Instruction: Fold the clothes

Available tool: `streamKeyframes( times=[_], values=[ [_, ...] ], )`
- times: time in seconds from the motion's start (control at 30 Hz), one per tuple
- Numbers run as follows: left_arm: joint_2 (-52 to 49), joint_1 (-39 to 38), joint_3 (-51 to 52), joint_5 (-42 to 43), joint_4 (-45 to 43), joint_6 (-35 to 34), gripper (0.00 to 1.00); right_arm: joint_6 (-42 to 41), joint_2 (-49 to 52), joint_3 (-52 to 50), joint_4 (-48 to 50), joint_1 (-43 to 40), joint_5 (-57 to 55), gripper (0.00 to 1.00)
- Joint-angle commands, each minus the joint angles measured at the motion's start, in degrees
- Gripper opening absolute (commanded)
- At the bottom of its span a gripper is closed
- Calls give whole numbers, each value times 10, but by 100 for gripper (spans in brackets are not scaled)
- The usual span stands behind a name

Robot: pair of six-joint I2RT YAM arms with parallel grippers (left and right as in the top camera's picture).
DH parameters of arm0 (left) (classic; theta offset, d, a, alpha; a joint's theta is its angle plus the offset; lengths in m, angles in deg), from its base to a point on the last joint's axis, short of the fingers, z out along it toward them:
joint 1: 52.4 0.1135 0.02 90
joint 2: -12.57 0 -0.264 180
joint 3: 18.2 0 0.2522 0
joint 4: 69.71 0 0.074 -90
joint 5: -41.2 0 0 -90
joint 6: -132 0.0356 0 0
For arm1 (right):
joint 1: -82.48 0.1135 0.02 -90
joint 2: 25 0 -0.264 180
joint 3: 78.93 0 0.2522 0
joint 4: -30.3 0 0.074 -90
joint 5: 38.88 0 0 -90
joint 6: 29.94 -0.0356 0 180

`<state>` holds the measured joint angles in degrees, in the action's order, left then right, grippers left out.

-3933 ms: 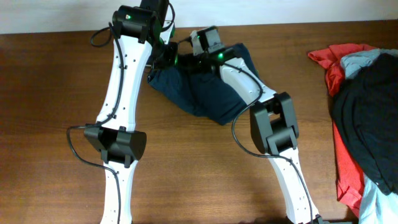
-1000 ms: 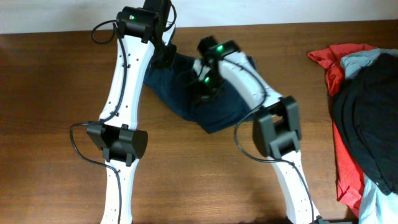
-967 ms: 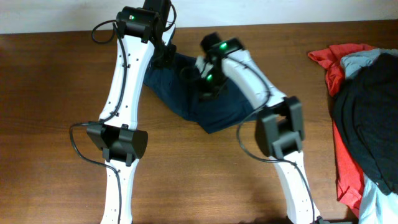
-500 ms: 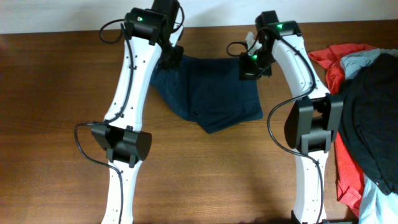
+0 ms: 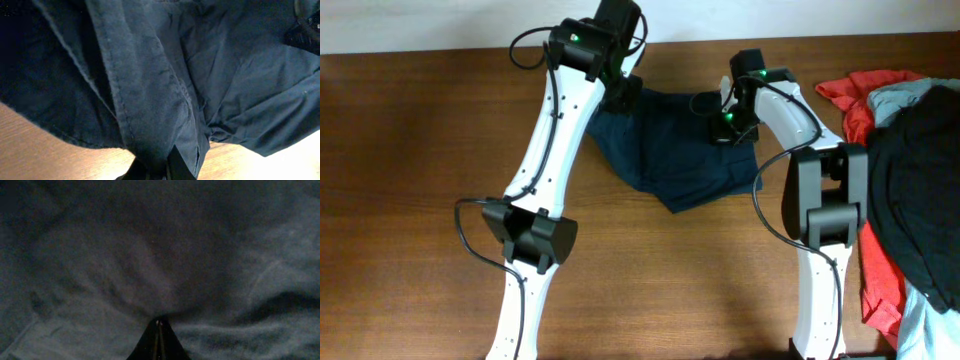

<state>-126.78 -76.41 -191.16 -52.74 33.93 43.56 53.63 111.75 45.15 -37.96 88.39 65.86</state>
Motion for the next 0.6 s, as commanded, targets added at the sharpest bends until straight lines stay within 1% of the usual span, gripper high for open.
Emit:
streamKeyframes(
  times=[0.0, 0.17, 0.27, 0.4, 0.57],
  values=[
    [-5, -3, -10, -22, 2, 16, 0, 2, 7, -23, -4, -2, -17, 4],
    [-5, -2, -10, -75, 20, 16, 0, 0, 7, -23, -4, 0, -17, 4],
    [-5, -2, -10, -90, 28, 48, 0, 0, 7, -18, -10, 5, -10, 4],
    [-5, 1, -10, -148, 29, 52, 0, -10, 7, -15, -12, 16, 7, 4],
    [-5, 23, -10, -150, 32, 74, 0, -42, 7, -15, -5, 34, 16, 4]
  ],
)
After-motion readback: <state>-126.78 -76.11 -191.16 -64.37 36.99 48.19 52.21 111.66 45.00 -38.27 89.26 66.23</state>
